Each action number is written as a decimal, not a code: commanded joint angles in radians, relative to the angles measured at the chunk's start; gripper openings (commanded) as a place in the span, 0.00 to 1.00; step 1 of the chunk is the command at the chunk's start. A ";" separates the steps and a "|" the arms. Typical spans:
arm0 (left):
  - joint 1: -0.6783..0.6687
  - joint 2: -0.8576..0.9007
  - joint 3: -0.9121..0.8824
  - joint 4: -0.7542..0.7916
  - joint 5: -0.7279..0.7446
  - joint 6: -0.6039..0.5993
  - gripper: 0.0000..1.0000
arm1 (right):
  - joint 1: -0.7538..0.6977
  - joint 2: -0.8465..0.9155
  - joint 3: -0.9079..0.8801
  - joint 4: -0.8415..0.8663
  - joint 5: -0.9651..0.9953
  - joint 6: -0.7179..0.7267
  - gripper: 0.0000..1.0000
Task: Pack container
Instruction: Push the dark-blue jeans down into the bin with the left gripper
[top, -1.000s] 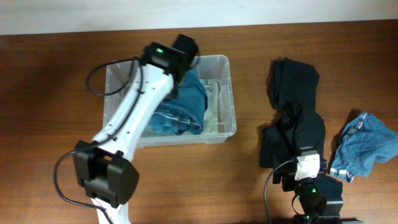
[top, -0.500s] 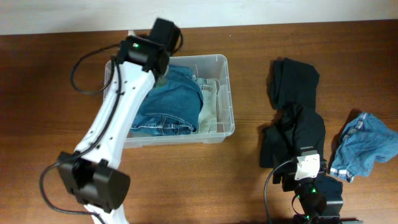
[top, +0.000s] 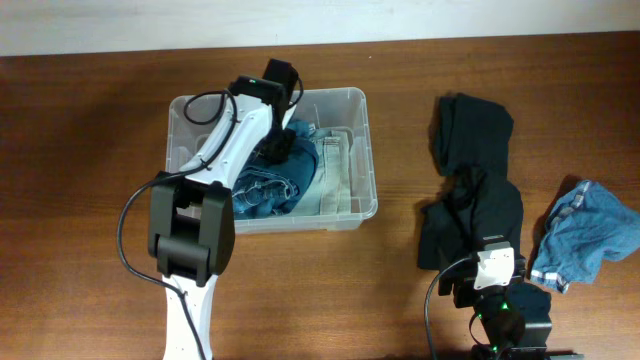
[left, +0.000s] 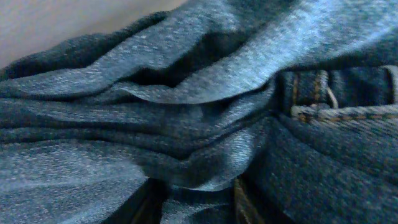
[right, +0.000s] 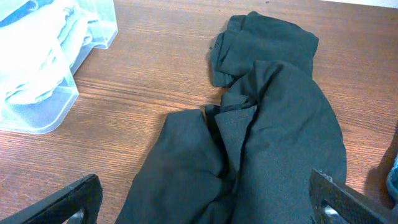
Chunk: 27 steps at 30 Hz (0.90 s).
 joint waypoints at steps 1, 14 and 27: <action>-0.011 0.044 -0.010 -0.085 -0.012 0.042 0.36 | -0.007 -0.008 -0.006 -0.001 -0.005 -0.006 0.99; -0.018 -0.335 0.292 -0.474 0.126 0.151 0.70 | -0.007 -0.008 -0.006 -0.001 -0.005 -0.006 0.98; -0.024 -0.327 -0.437 -0.026 0.308 0.361 0.73 | -0.007 -0.008 -0.006 -0.001 -0.005 -0.006 0.98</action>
